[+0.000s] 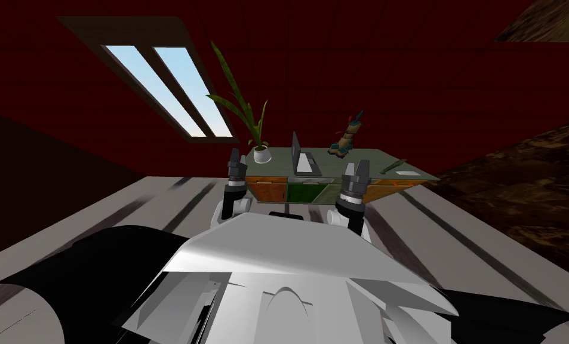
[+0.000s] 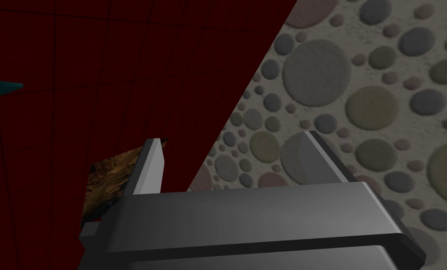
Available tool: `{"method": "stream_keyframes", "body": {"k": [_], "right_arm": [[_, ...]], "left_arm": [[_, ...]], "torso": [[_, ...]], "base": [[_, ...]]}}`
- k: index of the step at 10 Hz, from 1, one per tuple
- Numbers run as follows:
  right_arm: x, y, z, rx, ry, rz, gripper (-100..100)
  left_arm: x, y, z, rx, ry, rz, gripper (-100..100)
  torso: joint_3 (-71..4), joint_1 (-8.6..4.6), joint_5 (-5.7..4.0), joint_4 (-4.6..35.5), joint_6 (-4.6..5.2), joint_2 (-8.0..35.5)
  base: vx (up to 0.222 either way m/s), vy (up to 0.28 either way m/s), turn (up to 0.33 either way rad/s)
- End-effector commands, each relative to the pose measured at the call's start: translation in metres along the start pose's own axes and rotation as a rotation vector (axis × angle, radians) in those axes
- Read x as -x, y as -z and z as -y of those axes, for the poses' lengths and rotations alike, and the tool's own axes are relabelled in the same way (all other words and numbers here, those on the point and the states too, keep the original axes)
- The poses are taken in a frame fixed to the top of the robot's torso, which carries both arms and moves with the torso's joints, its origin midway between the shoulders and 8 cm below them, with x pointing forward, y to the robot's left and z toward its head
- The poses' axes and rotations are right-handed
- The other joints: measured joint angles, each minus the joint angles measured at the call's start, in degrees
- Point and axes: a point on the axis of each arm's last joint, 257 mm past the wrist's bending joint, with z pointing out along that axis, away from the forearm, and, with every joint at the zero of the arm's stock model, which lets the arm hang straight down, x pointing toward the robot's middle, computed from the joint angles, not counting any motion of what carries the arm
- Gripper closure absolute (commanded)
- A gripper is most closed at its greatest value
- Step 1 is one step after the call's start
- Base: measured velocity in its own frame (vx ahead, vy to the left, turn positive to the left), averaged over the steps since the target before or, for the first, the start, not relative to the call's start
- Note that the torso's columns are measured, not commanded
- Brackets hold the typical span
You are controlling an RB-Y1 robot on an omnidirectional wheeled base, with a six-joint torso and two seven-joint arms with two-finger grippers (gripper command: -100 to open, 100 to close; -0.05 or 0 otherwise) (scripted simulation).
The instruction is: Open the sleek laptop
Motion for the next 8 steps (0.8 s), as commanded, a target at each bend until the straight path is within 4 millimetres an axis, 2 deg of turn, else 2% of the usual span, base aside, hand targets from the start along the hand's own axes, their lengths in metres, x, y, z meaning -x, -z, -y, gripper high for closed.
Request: {"method": "stream_keyframes", "body": {"k": [1,8], "right_arm": [[0.0000,0.0000,0.0000,0.000,0.000,0.000,0],[0.0000,-0.0001,-0.0002,0.000,0.000,0.000,0]], "left_arm": [[0.0000,0.0000,0.0000,0.000,0.000,0.000,0],[0.0000,0.0000,0.0002,0.000,0.000,0.000,0]], "torso": [[-4.7,0.00,0.00,2.3,0.00,2.3],[-62.3,0.00,0.00,31.1,0.00,31.2]], "base": [[0.000,0.000,0.000],[0.000,0.000,0.000]]}}
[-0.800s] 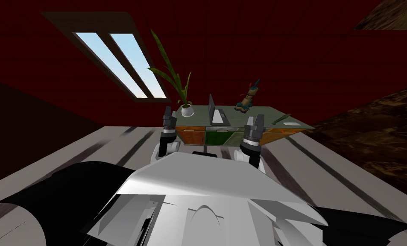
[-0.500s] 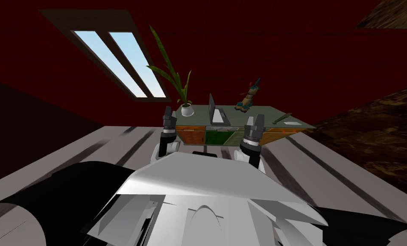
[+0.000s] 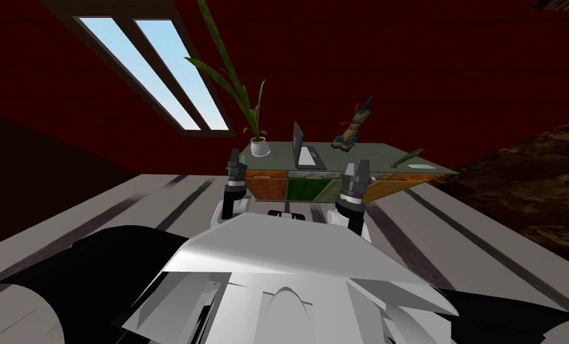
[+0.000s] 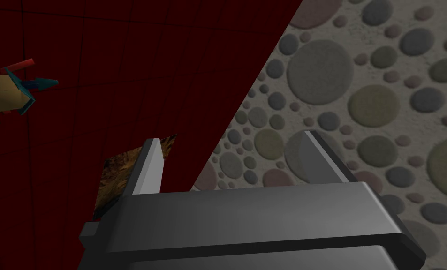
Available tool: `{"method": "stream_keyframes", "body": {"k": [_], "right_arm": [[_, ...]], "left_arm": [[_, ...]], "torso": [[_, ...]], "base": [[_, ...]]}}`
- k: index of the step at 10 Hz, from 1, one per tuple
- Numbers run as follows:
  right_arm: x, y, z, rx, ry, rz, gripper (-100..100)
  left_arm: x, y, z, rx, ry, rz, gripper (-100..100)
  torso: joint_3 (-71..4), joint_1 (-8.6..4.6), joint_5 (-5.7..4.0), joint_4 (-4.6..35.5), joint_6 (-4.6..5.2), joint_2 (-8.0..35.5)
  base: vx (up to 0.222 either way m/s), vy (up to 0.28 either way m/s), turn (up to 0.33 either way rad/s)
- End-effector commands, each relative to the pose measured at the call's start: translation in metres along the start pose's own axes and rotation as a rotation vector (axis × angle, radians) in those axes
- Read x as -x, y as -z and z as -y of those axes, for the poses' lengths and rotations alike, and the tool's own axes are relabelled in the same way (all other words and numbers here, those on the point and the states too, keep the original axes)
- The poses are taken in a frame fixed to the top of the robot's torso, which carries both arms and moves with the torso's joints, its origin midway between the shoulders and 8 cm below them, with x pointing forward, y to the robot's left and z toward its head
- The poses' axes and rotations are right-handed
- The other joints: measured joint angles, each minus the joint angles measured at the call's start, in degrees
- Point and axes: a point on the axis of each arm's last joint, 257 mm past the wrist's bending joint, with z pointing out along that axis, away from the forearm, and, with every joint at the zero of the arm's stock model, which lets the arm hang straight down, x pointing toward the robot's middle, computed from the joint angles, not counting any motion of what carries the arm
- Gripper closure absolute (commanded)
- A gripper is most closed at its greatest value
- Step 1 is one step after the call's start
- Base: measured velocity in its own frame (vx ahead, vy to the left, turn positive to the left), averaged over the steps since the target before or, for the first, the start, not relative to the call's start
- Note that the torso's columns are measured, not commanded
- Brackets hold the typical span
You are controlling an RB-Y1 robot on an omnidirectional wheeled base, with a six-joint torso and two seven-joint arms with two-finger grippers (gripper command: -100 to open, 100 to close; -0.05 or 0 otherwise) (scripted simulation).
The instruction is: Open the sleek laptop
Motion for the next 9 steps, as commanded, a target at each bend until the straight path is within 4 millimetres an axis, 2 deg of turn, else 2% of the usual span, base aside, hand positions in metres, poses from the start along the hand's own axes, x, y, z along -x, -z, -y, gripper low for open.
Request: {"method": "stream_keyframes", "body": {"k": [1,2,4,9], "right_arm": [[0.000,0.000,0.000,0.000,0.000,0.000,0],[-0.001,0.003,0.004,-0.009,0.025,-0.033,-100],[0.001,0.008,0.013,-0.034,0.075,-0.084,-100],[0.025,0.031,0.047,-0.143,0.273,-0.227,-100]], "left_arm": [[0.000,0.000,0.000,0.000,0.000,0.000,0],[0.000,0.000,0.000,0.000,0.000,0.000,0],[0.000,0.000,0.000,0.001,0.000,0.000,0],[0.000,0.000,0.000,0.001,0.000,0.000,0]], "torso": [[-8.5,0.00,0.00,4.2,0.00,4.2],[-16.9,0.00,0.00,8.5,0.00,8.5],[-22.0,0.06,0.02,10.9,0.00,10.9],[-22.3,0.03,0.01,11.1,0.00,11.1]], "base": [[0.000,0.000,0.000],[0.007,0.011,0.004],[0.006,0.036,0.003],[0.015,0.070,0.006]]}}
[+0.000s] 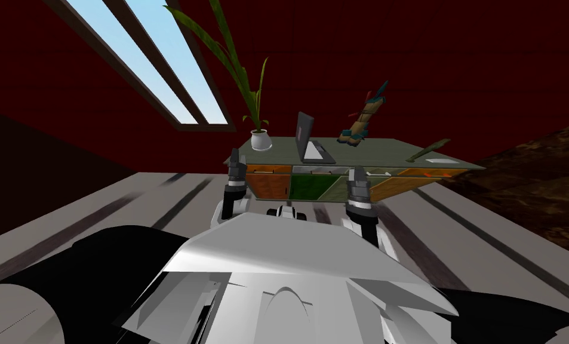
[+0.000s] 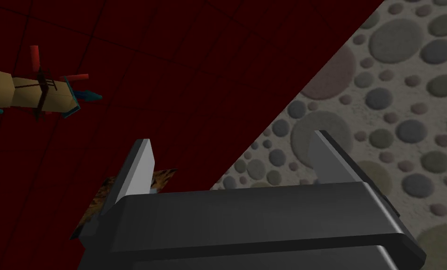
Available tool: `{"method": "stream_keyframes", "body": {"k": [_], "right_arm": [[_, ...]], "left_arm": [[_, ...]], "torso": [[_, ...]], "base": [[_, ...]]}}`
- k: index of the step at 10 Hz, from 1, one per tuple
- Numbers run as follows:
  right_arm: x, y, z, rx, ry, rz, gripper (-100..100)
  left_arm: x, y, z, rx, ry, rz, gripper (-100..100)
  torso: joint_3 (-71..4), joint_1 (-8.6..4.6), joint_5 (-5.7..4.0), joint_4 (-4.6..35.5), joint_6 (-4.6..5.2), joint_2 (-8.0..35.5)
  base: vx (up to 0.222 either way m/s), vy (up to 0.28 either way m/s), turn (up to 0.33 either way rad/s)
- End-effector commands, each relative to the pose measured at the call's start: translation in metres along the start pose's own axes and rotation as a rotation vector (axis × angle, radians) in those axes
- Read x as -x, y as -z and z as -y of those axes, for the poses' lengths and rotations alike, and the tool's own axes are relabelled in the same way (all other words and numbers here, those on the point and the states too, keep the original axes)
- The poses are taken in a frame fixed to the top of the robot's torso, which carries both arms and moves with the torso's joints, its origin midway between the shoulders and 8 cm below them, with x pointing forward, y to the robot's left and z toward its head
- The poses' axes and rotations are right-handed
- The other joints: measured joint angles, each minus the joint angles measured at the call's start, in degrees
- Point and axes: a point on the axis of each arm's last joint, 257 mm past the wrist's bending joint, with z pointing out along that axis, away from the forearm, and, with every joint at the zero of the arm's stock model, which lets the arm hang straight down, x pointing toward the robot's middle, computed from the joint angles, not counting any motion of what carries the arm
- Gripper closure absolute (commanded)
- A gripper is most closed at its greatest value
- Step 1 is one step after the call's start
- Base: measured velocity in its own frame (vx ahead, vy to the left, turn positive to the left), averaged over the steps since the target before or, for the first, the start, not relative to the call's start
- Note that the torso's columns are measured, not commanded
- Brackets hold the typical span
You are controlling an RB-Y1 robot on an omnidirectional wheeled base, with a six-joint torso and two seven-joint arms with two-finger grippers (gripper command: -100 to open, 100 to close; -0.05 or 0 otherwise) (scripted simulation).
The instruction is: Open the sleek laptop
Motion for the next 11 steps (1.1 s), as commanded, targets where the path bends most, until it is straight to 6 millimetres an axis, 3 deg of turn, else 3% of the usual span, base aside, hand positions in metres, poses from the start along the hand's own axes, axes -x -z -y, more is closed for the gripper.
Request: {"method": "stream_keyframes", "body": {"k": [1,6,11], "right_arm": [[0.013,0.014,0.024,-0.071,0.119,-0.078,-100],[0.039,0.036,0.057,-0.180,0.324,-0.212,-100],[0.071,0.046,0.075,-0.244,0.518,-0.328,-100]], "left_arm": [[0.000,0.000,0.000,0.000,0.000,0.000,0],[0.000,0.000,0.000,0.000,0.000,0.000,0],[0.000,0.000,0.000,0.000,0.000,0.000,0]], "torso": [[0.0,0.03,0.01,0.0,-0.01,0.0],[0.0,-0.03,-0.02,0.0,0.00,0.0],[0.0,-0.06,-0.02,0.0,-0.01,0.0]], "base": [[0.025,0.098,0.008],[0.017,0.077,0.007],[0.019,0.077,0.005]]}}
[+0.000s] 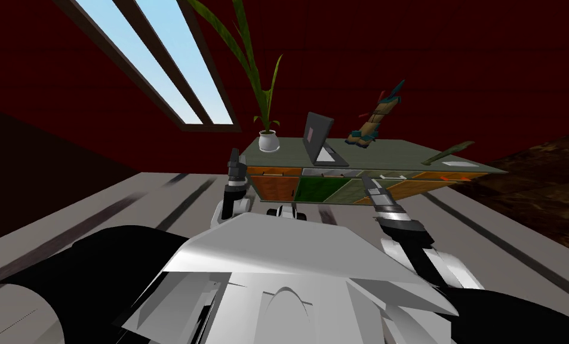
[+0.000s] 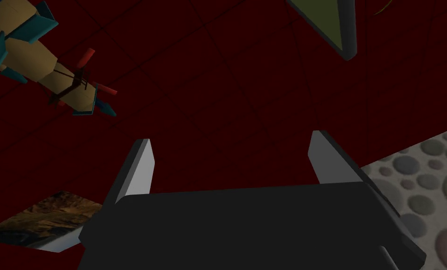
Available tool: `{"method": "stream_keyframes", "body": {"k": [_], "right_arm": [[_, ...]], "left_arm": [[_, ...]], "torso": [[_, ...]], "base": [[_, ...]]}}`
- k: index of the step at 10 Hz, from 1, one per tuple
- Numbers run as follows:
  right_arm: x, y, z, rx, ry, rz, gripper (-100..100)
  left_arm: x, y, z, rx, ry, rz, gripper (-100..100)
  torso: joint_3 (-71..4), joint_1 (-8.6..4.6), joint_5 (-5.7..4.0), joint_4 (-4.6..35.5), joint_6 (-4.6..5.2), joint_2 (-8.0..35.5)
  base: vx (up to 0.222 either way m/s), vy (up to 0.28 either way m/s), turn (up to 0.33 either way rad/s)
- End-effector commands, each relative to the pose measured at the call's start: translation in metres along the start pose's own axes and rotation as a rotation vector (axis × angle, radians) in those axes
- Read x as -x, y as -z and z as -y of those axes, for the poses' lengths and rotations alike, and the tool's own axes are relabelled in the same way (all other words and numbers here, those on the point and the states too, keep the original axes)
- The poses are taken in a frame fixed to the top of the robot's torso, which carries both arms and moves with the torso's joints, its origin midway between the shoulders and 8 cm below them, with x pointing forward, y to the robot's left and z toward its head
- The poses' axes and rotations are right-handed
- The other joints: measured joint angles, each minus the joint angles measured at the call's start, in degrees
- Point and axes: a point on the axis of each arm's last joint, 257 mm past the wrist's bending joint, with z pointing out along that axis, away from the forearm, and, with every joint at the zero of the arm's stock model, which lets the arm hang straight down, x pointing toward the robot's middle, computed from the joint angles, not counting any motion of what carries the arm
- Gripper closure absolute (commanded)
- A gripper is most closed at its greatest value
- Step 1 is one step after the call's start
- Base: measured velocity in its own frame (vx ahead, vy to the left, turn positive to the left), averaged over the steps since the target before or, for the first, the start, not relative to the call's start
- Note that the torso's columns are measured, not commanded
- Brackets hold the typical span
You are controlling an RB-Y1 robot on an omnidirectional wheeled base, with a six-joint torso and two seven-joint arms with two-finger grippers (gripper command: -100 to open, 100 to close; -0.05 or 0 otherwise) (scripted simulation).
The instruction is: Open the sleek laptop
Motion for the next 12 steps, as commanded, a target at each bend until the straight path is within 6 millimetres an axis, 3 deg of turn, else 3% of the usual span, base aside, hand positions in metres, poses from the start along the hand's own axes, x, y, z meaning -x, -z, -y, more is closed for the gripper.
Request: {"method": "stream_keyframes", "body": {"k": [1,2,6,7,9,12], "right_arm": [[0.010,0.009,0.022,-0.056,0.122,-0.070,-100],[0.013,0.007,0.021,-0.048,0.138,-0.075,-100],[0.038,0.014,0.049,-0.113,0.324,-0.164,-100],[0.037,0.012,0.047,-0.104,0.330,-0.172,-100],[0.053,0.015,0.065,-0.148,0.441,-0.222,-100],[0.066,0.008,0.068,-0.145,0.523,-0.254,-100]], "left_arm": [[0.000,0.000,0.000,0.000,0.000,0.000,0],[0.000,0.000,0.000,0.000,0.000,0.000,0],[0.000,0.000,0.000,0.000,0.000,0.000,0],[0.000,0.000,0.000,0.000,0.000,0.000,0],[0.000,0.000,0.000,0.000,0.000,0.000,0],[0.000,0.000,0.000,0.000,0.000,0.000,0]], "torso": [[0.0,0.01,0.00,0.0,0.01,0.0],[0.0,0.10,0.02,0.0,0.01,0.0],[0.0,-0.01,0.00,0.0,0.00,0.0],[0.0,0.01,0.00,0.0,0.00,0.0],[0.0,0.02,0.00,0.0,0.01,0.0],[0.0,0.05,0.01,0.0,0.01,0.0]], "base": [[0.018,0.098,0.012],[0.009,0.077,-0.001],[0.021,0.080,0.007],[0.014,0.064,0.005],[0.022,0.082,0.010],[0.013,0.078,0.003]]}}
